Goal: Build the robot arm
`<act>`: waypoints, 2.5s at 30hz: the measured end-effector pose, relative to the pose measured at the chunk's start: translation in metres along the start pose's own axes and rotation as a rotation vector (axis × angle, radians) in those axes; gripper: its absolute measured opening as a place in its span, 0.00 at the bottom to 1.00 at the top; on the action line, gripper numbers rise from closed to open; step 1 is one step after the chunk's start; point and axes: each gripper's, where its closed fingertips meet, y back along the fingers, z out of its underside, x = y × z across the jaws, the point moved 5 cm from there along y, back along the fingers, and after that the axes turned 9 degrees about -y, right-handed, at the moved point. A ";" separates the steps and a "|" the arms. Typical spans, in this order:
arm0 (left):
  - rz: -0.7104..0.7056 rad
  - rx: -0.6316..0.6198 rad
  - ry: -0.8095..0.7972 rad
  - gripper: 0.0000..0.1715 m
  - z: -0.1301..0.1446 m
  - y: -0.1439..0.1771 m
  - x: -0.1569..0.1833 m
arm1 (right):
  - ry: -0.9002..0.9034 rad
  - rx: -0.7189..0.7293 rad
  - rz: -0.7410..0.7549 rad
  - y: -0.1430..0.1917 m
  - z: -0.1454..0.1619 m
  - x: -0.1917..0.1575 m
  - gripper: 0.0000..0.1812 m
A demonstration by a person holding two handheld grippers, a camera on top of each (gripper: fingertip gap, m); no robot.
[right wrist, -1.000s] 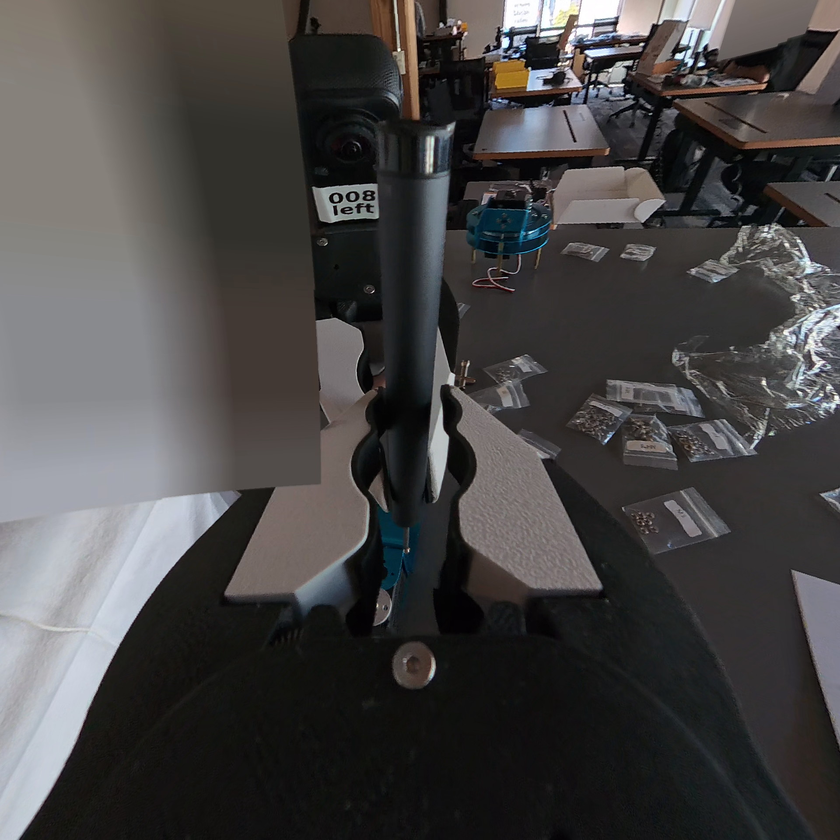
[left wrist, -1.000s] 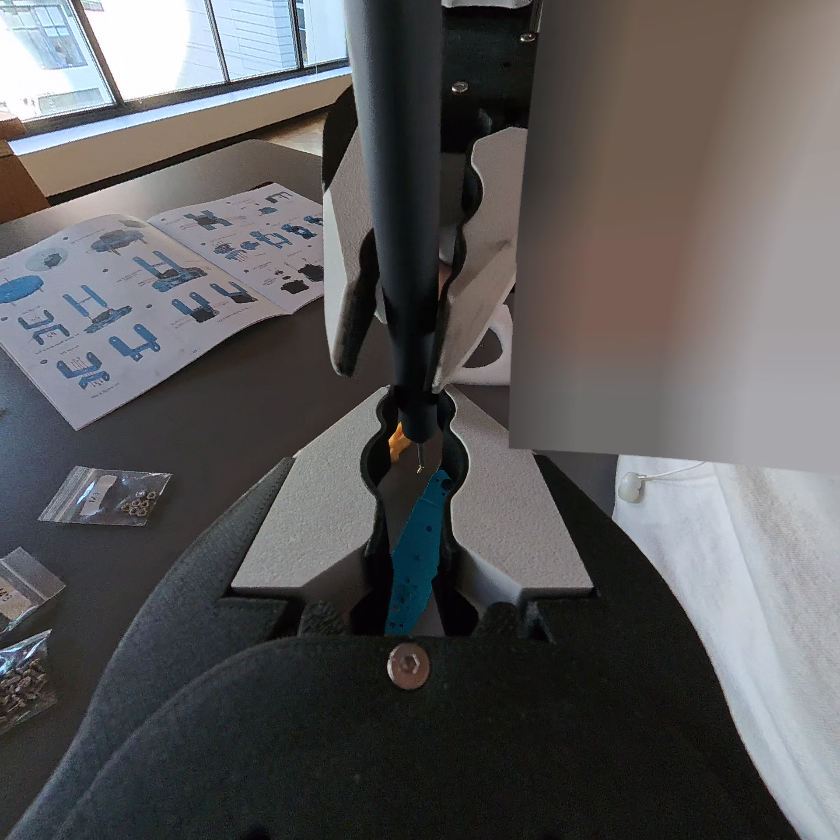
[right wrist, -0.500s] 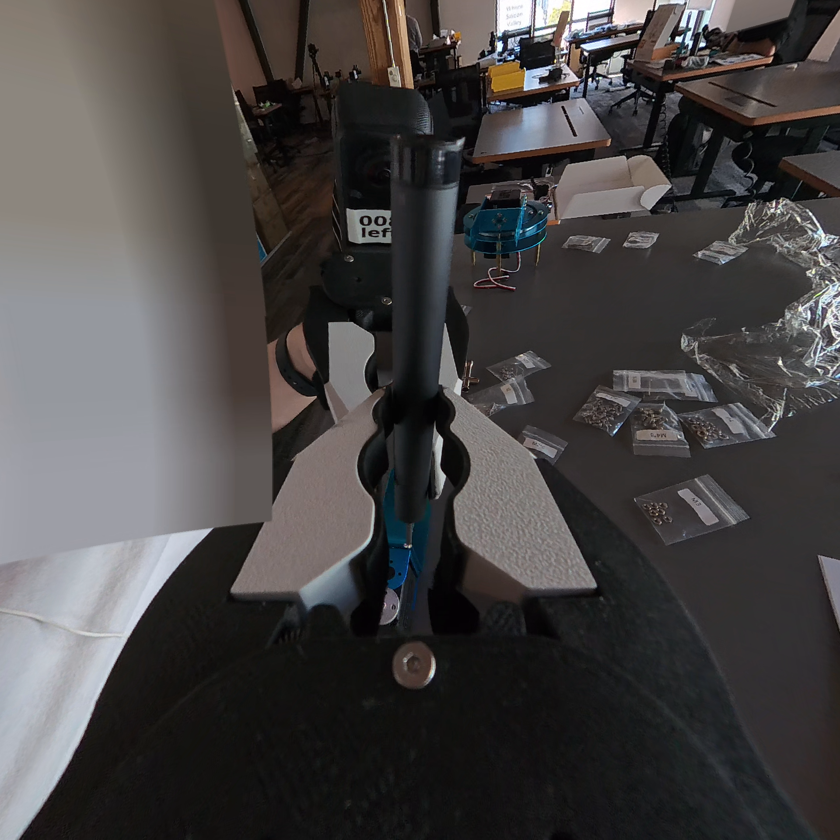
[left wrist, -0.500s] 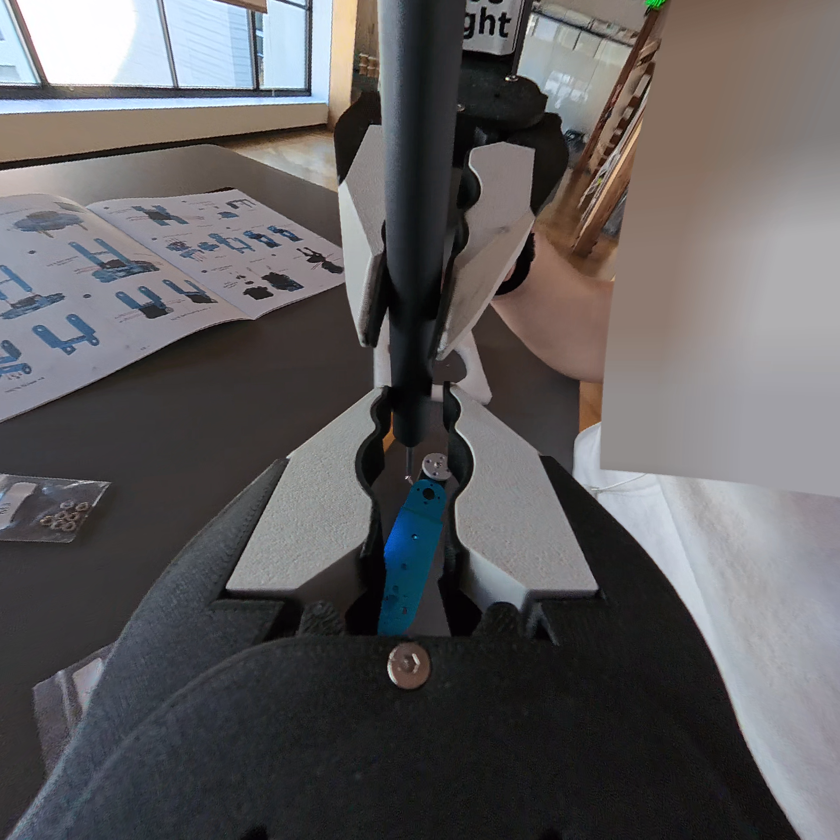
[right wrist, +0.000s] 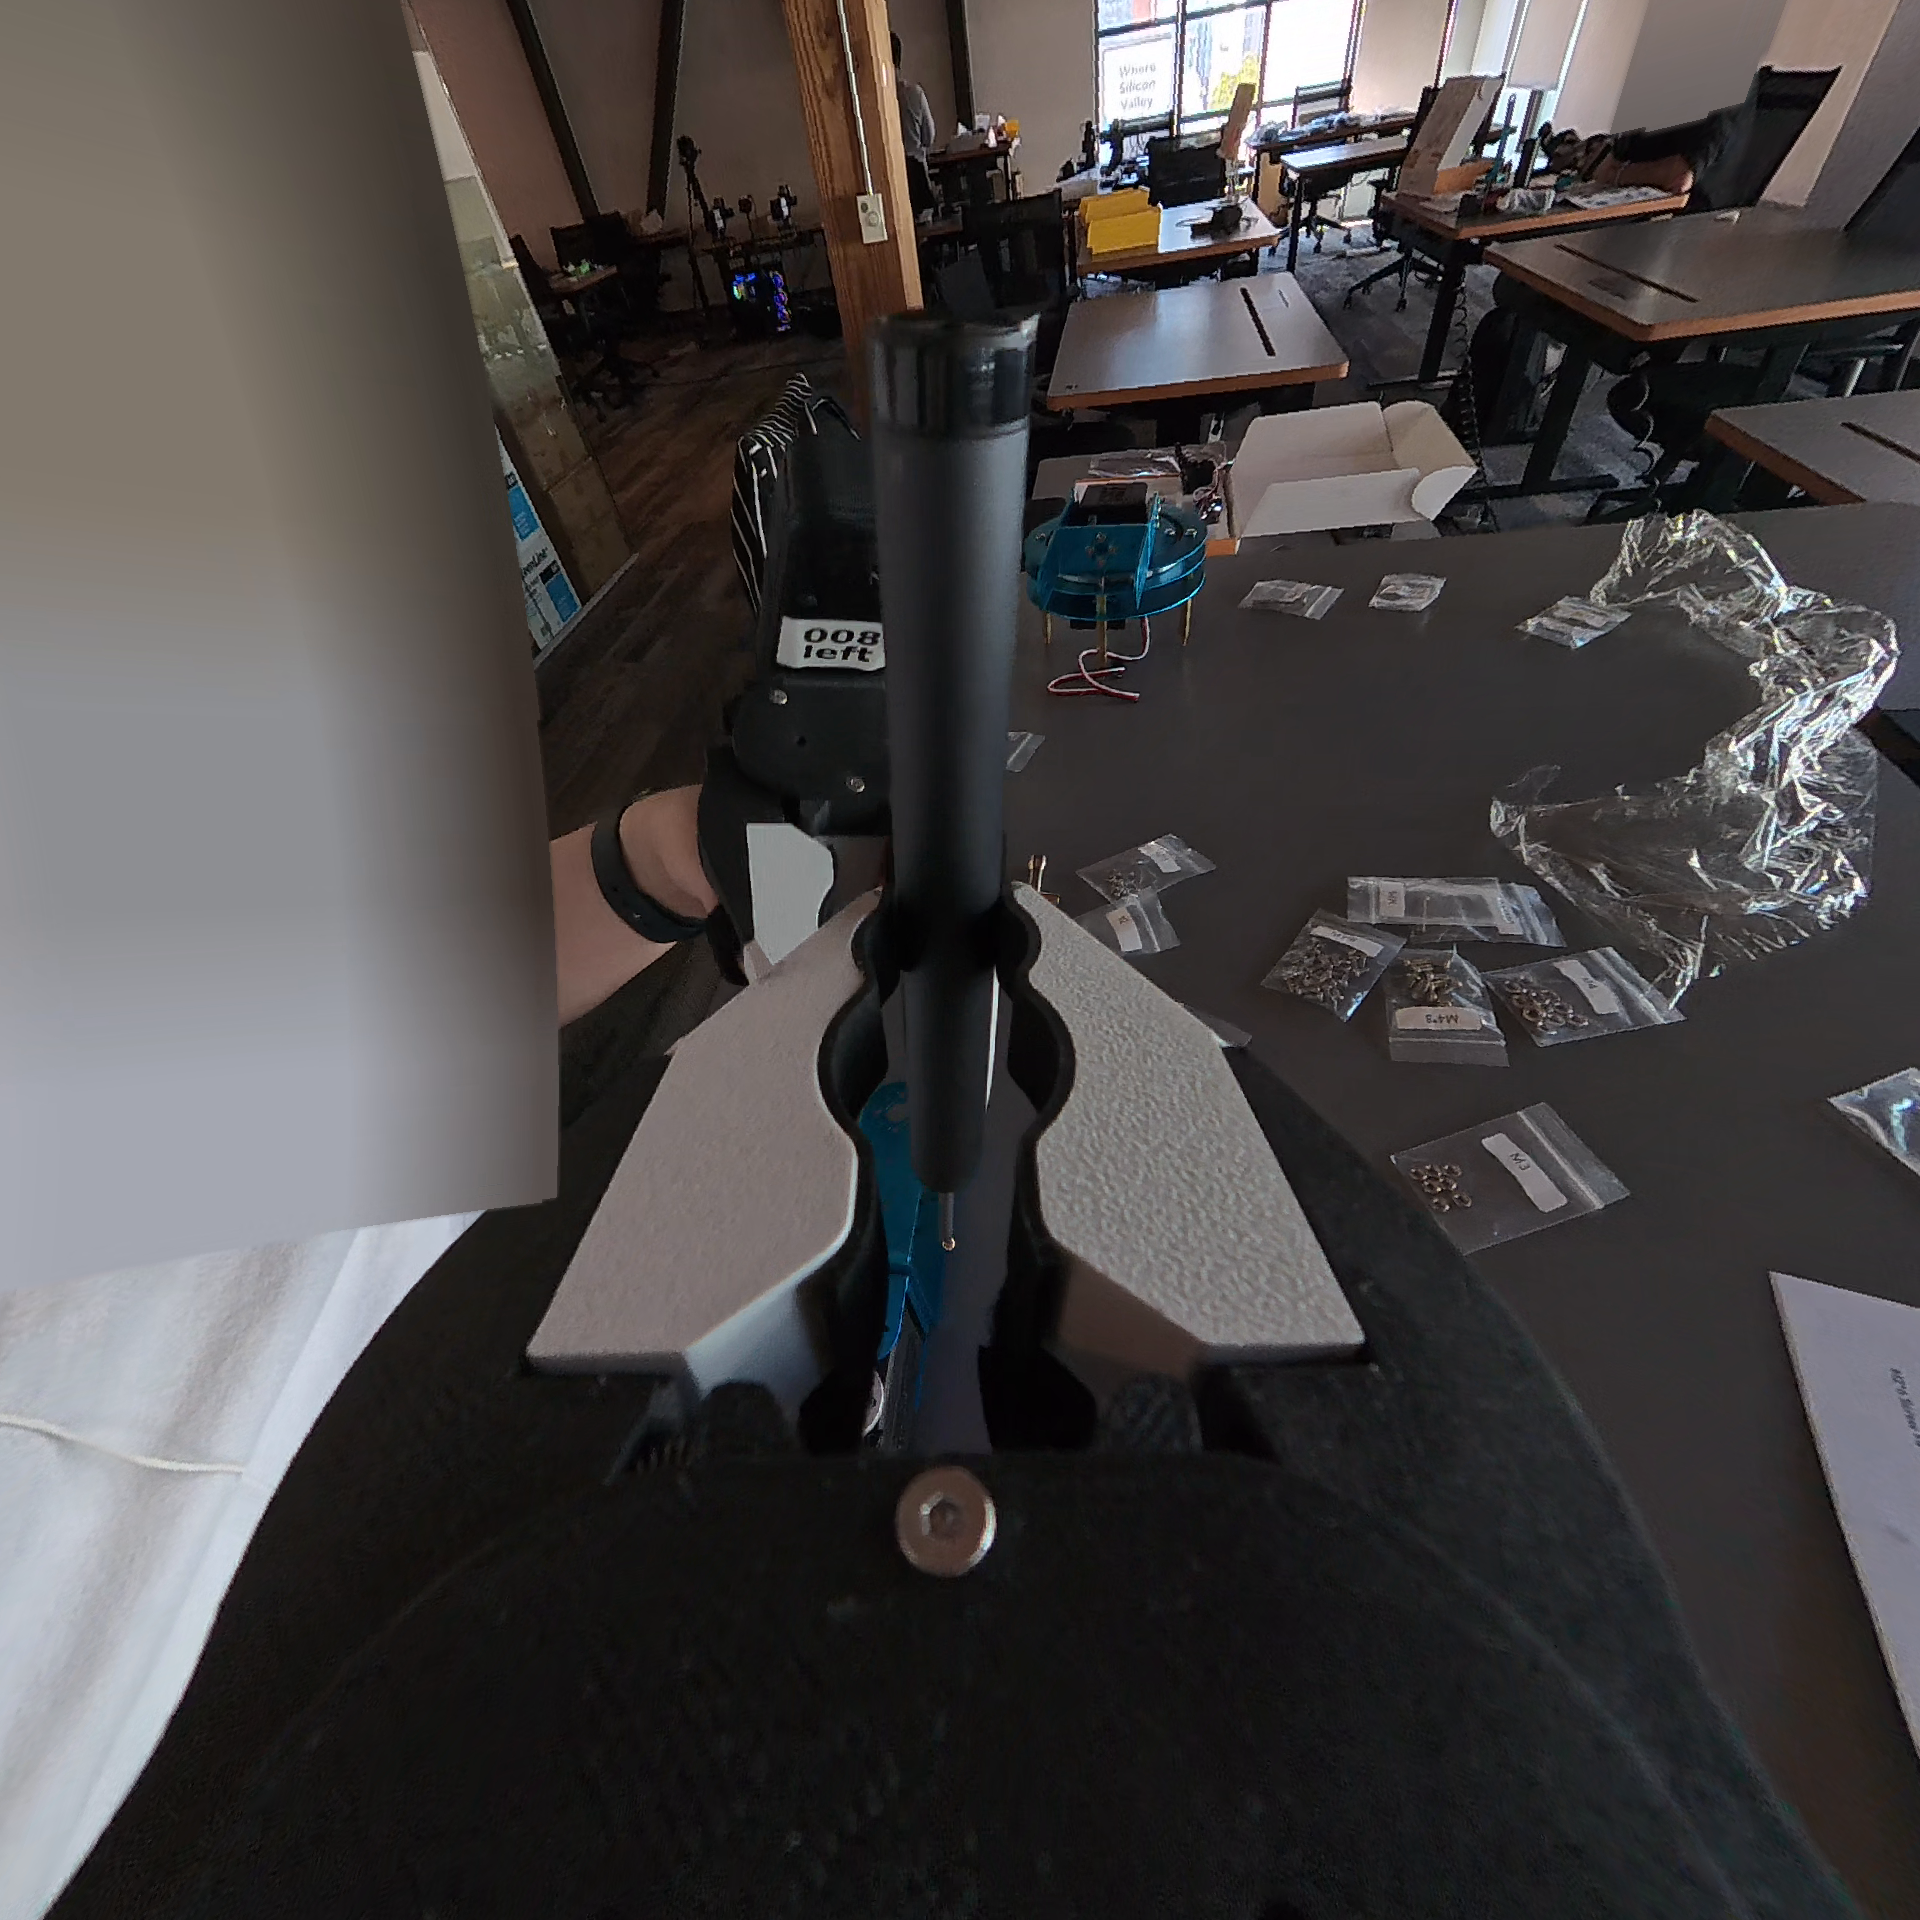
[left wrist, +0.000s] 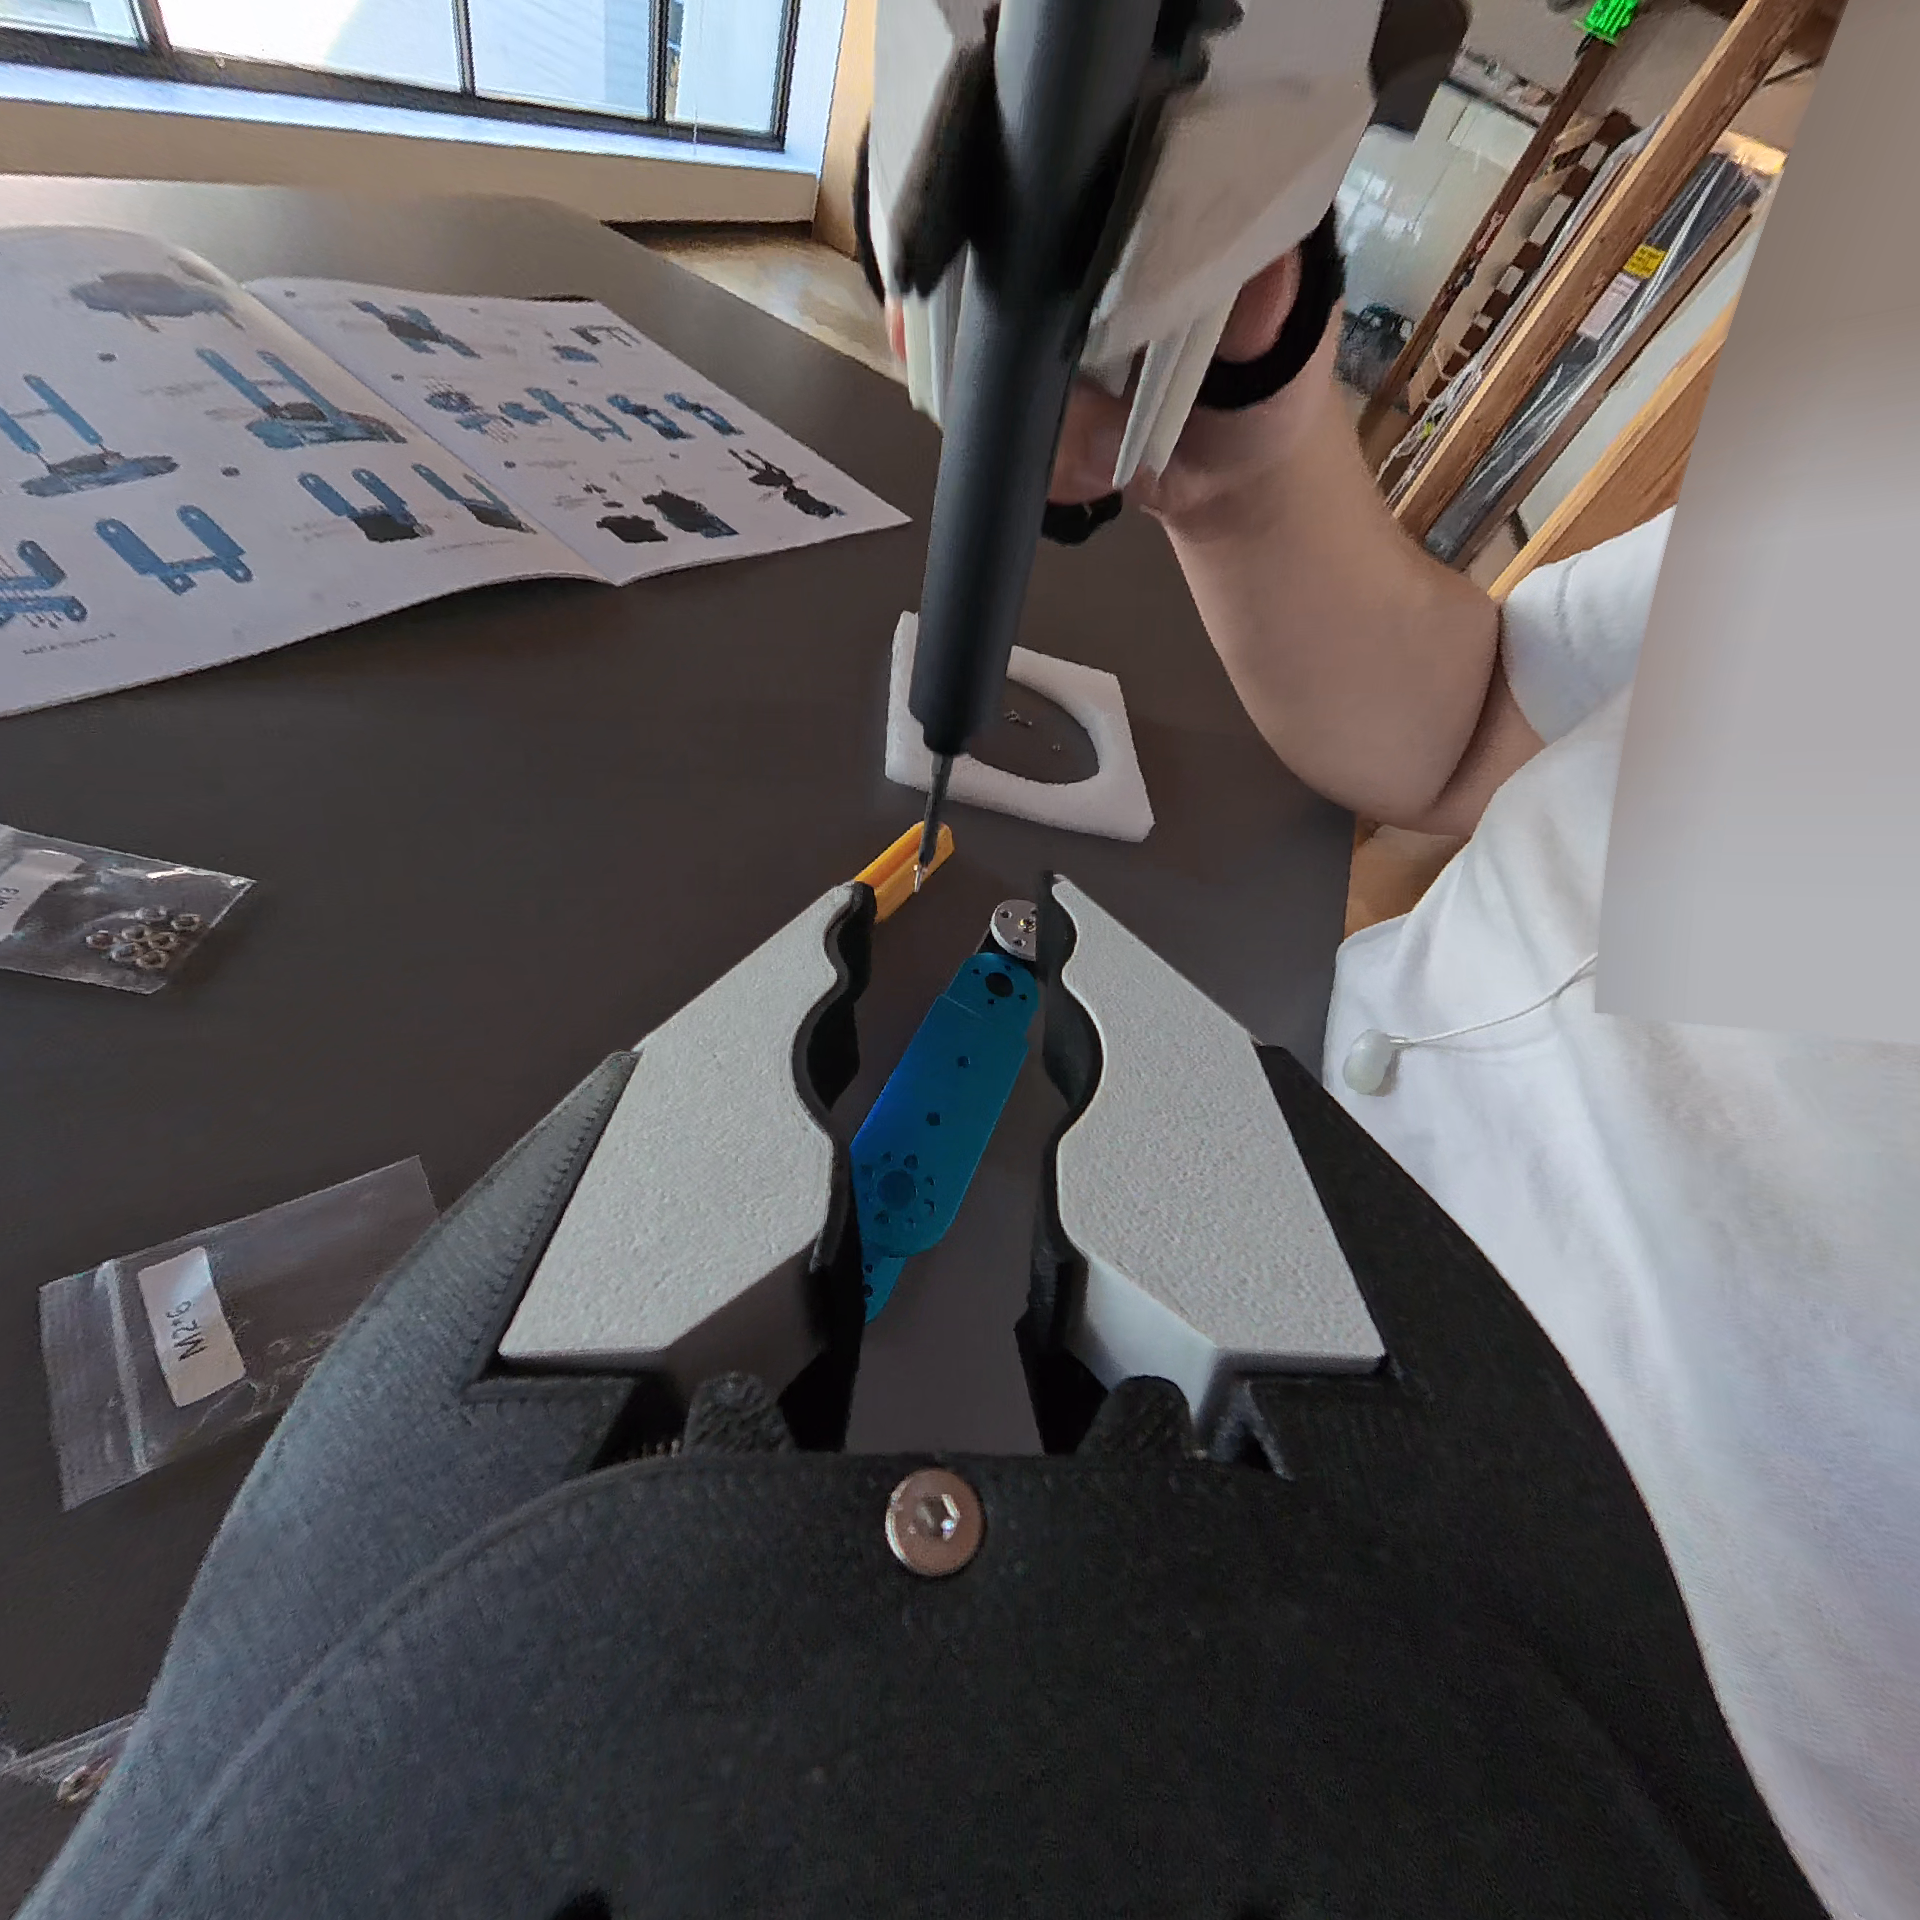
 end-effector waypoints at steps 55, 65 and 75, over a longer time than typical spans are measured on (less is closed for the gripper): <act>-0.161 0.355 -0.301 0.00 -0.052 -0.005 0.023 | -0.080 0.186 -0.073 0.029 -0.080 -0.028 0.09; -0.154 0.367 -0.298 0.00 -0.054 -0.004 0.025 | -0.094 0.183 -0.073 0.028 -0.075 -0.025 0.09; -0.149 0.361 -0.311 0.00 -0.054 -0.006 0.027 | -0.098 0.184 -0.076 0.028 -0.074 -0.024 0.09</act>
